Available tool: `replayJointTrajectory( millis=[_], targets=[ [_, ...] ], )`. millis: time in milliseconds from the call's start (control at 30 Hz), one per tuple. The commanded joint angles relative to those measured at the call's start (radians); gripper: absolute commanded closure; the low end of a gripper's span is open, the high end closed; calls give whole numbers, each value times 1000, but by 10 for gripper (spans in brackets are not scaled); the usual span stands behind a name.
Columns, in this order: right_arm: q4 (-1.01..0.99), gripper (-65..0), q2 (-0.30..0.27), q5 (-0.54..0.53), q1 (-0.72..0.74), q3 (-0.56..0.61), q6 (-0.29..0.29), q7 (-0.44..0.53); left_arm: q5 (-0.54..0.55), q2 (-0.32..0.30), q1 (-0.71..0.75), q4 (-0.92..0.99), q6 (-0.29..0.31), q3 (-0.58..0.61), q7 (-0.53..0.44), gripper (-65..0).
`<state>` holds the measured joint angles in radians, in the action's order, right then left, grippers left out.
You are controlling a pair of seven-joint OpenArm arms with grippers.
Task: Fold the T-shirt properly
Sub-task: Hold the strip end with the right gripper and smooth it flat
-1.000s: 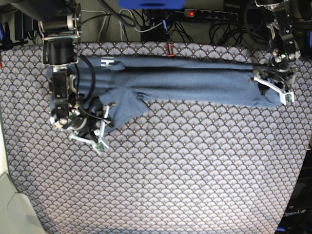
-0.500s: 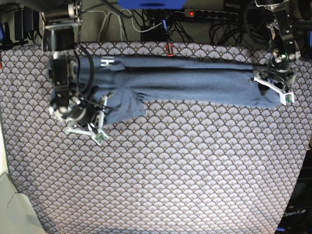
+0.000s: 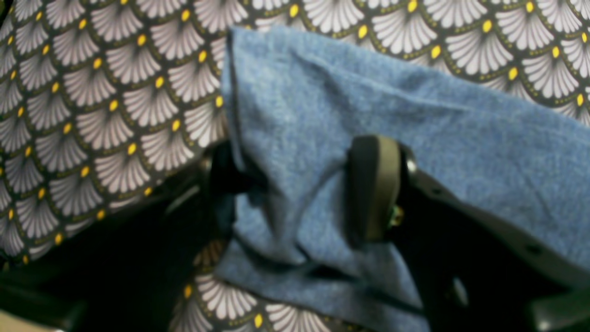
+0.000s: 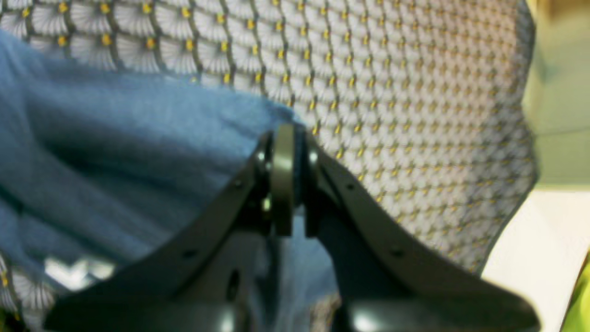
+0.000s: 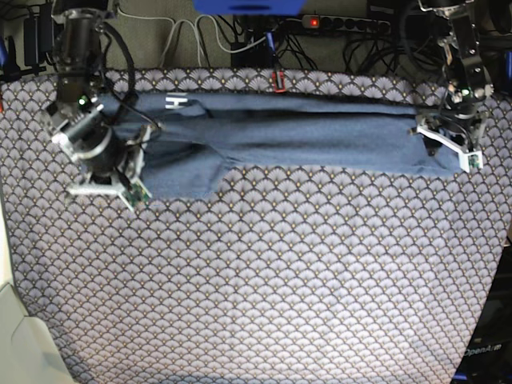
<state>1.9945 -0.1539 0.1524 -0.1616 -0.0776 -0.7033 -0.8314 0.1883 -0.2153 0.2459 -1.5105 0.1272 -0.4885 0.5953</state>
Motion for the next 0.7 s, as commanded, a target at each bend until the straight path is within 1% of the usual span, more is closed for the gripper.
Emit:
replayJointTrajectory(
  millis=[0, 133, 267, 567, 667],
  targets=[
    [15, 0, -8, -4, -13, -18, 5, 16, 4, -13, -6, -14, -2, -5, -19, -367],
    [15, 0, -9, -4, -74, -83, 5, 17, 4, -16, -7, -14, -1, -5, -19, -367],
    [15, 0, -9, -4, -123, -109, 5, 17, 4, -16, -7, -14, -1, -5, -19, -367],
    [-8, 0, -8, -6, -166, -106, 5, 17, 4, -16, 0, -14, -1, -5, -19, -368],
    [-13, 0, -3, -6, -164, -103, 5, 17, 4, -16, -6, 21, -1, -5, -19, -366]
  ],
)
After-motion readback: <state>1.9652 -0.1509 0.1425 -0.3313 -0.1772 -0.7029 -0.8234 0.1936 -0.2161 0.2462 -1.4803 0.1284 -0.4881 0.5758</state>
